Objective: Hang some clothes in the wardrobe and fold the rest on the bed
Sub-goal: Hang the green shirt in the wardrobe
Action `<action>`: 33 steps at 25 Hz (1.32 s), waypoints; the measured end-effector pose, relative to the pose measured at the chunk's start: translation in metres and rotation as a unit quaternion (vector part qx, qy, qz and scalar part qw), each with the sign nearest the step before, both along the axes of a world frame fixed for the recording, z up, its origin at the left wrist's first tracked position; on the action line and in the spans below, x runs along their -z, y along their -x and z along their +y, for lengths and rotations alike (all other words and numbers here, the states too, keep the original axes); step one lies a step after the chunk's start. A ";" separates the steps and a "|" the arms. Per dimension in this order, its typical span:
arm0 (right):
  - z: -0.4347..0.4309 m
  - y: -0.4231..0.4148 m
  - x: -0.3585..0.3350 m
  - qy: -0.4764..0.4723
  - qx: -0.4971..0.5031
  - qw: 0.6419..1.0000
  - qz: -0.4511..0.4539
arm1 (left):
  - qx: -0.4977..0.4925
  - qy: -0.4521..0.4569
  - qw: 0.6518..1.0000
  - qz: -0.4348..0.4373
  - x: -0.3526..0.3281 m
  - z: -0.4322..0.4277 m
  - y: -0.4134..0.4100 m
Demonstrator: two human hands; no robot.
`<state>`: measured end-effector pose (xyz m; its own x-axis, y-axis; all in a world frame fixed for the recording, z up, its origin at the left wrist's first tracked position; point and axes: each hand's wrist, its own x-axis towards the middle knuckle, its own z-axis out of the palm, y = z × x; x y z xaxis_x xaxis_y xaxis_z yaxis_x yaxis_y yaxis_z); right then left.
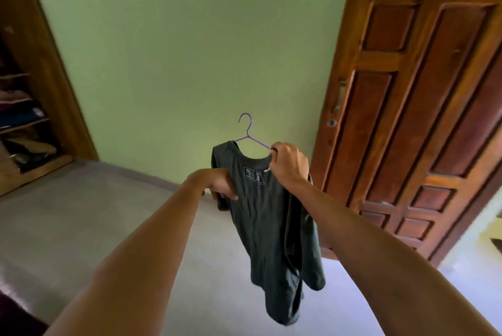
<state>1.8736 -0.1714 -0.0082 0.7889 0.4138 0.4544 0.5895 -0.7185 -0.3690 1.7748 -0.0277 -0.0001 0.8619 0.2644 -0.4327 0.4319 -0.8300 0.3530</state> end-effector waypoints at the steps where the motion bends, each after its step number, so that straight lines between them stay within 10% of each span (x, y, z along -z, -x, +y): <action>1: 0.019 -0.018 0.003 0.002 -0.014 1.000 0.001 | -0.015 0.001 1.000 0.000 0.004 0.019 -0.012; 33: 0.925 -0.370 -0.021 -0.076 -0.305 0.949 0.038 | -0.325 0.002 0.945 -0.033 -0.001 0.845 -0.303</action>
<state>2.2439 0.7534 0.0124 0.4572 0.7377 0.4968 0.8457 -0.1877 -0.4996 2.0780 0.8169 0.0007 0.5434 0.7453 -0.3863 0.8269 -0.3958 0.3995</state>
